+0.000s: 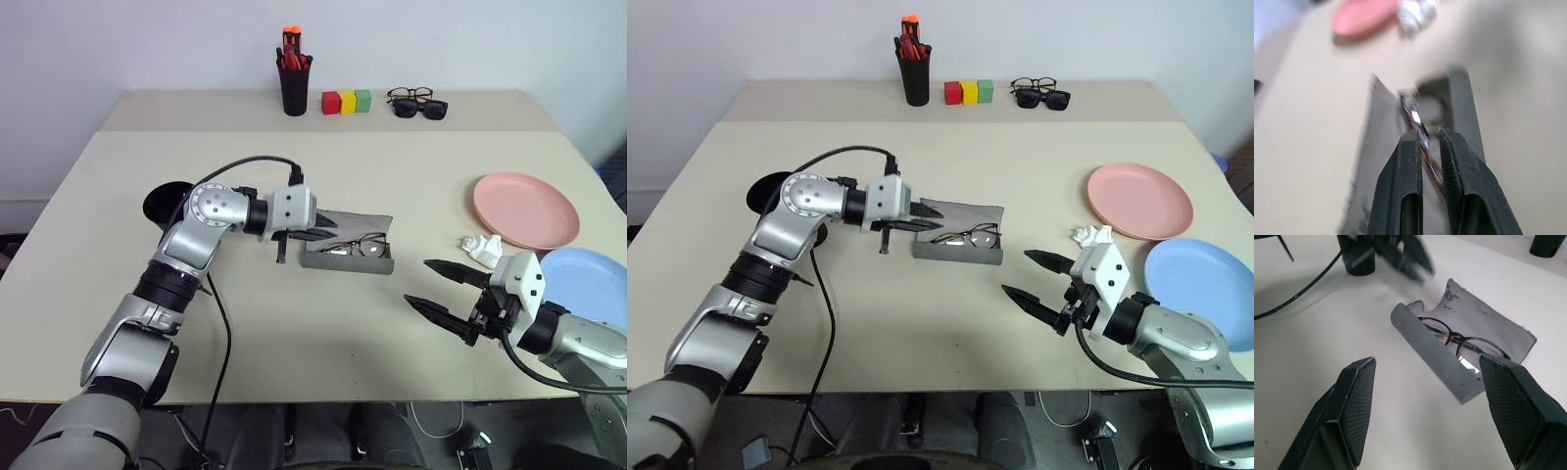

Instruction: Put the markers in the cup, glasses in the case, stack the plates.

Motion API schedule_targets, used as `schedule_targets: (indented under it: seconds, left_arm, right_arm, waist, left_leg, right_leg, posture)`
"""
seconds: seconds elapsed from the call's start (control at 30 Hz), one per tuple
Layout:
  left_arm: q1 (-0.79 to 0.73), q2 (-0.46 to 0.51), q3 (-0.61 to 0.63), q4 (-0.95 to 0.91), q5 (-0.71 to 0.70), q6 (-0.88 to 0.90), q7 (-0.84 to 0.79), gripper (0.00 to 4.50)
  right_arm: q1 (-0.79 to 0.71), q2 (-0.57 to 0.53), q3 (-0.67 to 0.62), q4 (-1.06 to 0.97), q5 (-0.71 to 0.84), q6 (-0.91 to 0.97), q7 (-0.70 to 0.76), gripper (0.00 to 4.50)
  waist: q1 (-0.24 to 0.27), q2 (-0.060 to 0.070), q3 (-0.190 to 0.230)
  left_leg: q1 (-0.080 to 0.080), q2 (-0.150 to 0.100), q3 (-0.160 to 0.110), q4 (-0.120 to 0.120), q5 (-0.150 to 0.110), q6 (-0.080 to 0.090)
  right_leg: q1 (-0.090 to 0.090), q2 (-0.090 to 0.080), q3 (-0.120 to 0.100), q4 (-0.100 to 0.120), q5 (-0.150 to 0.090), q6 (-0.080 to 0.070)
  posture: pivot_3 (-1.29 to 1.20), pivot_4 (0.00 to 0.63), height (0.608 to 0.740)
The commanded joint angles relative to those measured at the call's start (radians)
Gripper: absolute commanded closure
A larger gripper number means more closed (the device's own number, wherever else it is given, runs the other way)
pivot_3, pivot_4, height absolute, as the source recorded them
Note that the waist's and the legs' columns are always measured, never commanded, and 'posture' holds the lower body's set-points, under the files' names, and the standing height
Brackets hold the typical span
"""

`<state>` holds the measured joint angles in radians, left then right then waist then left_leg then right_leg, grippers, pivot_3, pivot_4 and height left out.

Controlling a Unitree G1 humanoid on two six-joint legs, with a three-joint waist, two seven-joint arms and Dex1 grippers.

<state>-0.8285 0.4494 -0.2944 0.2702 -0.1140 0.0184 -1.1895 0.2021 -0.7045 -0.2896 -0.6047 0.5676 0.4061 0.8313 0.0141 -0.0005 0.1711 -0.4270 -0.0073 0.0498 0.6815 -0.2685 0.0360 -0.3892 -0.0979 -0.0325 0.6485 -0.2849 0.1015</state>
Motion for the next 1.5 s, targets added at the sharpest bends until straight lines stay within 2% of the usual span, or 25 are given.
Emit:
schedule_targets:
  seconds: [0.03, 0.13, 0.27, 0.37, 0.47, 0.6, 0.8, 0.97, 1.23, 1.4, 1.5]
  left_arm:
    - [-0.016, -0.041, 0.04, -0.078, -0.052, 0.138, 0.057, 3.91]
    - [-0.065, -0.082, 0.029, -0.067, -0.015, 0.174, 0.117, 3.91]
    - [-0.183, -0.134, -0.019, 0.049, 0.115, 0.177, 0.242, 3.91]
    - [-0.271, -0.15, -0.047, 0.146, 0.179, 0.142, 0.27, 3.91]
    - [-0.405, -0.151, -0.122, 0.324, 0.299, 0.086, 0.291, 3.91]
    - [-0.53, -0.206, -0.204, 0.594, 0.417, -0.051, 0.347, 3.91]
    - [-0.591, -0.287, -0.292, 0.815, 0.548, -0.217, 0.409, 3.91]
    - [-0.595, -0.346, -0.268, 0.897, 0.543, -0.228, 0.359, 3.91]
    - [-0.574, -0.314, -0.149, 0.836, 0.396, -0.079, -0.077, 3.91]
    - [-0.484, -0.24, -0.138, 0.597, 0.33, 0.1, -0.315, 3.91]
    - [-0.372, -0.177, -0.157, 0.385, 0.316, 0.199, -0.369, 3.91]
  right_arm:
    - [0.007, 0.001, -0.022, 0.006, -0.003, -0.043, 0.016, 1.08]
    - [0.009, 0.001, -0.022, 0.037, -0.011, -0.07, 0.035, 1.08]
    - [0.003, 0.0, -0.016, 0.077, -0.023, -0.108, 0.057, 1.08]
    - [0.006, 0.003, -0.013, 0.092, -0.03, -0.129, 0.064, 1.08]
    - [0.019, 0.012, -0.01, 0.102, -0.042, -0.154, 0.066, 1.08]
    - [0.03, 0.028, -0.002, 0.107, -0.055, -0.178, 0.057, 1.08]
    - [0.052, 0.037, -0.004, 0.077, -0.053, -0.181, 0.031, 1.08]
    - [0.076, 0.038, -0.006, 0.053, -0.051, -0.178, 0.009, 1.08]
    - [0.079, 0.02, -0.024, 0.046, -0.039, -0.161, -0.006, 1.08]
    - [0.022, -0.009, -0.032, 0.009, 0.004, -0.04, -0.069, 1.08]
    - [0.002, -0.003, -0.057, -0.015, 0.032, 0.047, -0.147, 1.08]
  waist:
    - [0.0, 0.0, 0.0]
    - [0.001, -0.001, 0.001]
    - [0.003, -0.002, 0.001]
    - [0.0, -0.002, 0.001]
    - [0.0, -0.003, 0.002]
    - [0.002, -0.004, 0.003]
    - [0.001, -0.007, 0.005]
    - [0.001, -0.008, 0.005]
    - [-0.002, -0.008, 0.005]
    - [-0.002, -0.007, 0.005]
    - [-0.002, -0.006, 0.004]
  left_leg:
    - [0.0, 0.0, 0.0, 0.0, 0.0, 0.0]
    - [0.0, 0.0, 0.0, 0.0, 0.0, 0.0]
    - [0.0, -0.001, 0.0, 0.001, 0.0, 0.0]
    - [0.0, -0.001, 0.001, 0.001, 0.0, 0.001]
    - [0.0, -0.001, 0.001, 0.001, 0.0, 0.001]
    - [0.0, -0.001, 0.002, 0.001, 0.0, 0.001]
    - [-0.001, -0.001, 0.002, 0.001, -0.001, 0.002]
    - [-0.003, -0.001, 0.002, 0.001, -0.001, 0.002]
    - [-0.002, -0.001, 0.002, 0.001, -0.001, 0.002]
    - [-0.002, -0.001, 0.002, 0.001, -0.001, 0.001]
    - [-0.002, -0.001, 0.002, 0.001, -0.001, 0.001]
  right_leg:
    - [0.0, 0.001, 0.0, 0.0, 0.0, 0.0]
    - [0.0, 0.002, 0.0, 0.0, 0.0, 0.0]
    - [0.0, 0.003, 0.0, 0.0, 0.001, 0.002]
    - [0.0, 0.003, -0.001, 0.0, 0.0, 0.003]
    - [-0.001, 0.004, -0.001, 0.001, 0.0, 0.003]
    - [-0.001, 0.004, -0.001, 0.0, 0.0, 0.003]
    - [-0.002, 0.003, 0.0, 0.0, 0.0, 0.004]
    - [-0.003, 0.002, 0.0, 0.0, 0.0, 0.004]
    - [-0.003, 0.002, -0.001, 0.001, 0.0, 0.004]
    - [-0.004, 0.002, 0.0, 0.001, 0.0, 0.004]
    - [-0.004, 0.001, 0.0, 0.001, 0.0, 0.004]
  posture:
    - [0.0, 0.15, 0.74]
    - [0.0, 0.15, 0.74]
    - [0.0, 0.15, 0.74]
    - [0.0, 0.15, 0.74]
    - [0.0, 0.15, 0.74]
    - [0.0, 0.15, 0.74]
    - [0.0, 0.15, 0.74]
    - [0.0, 0.15, 0.74]
    - [0.0, 0.15, 0.74]
    - [0.0, 0.15, 0.74]
    - [0.0, 0.15, 0.74]
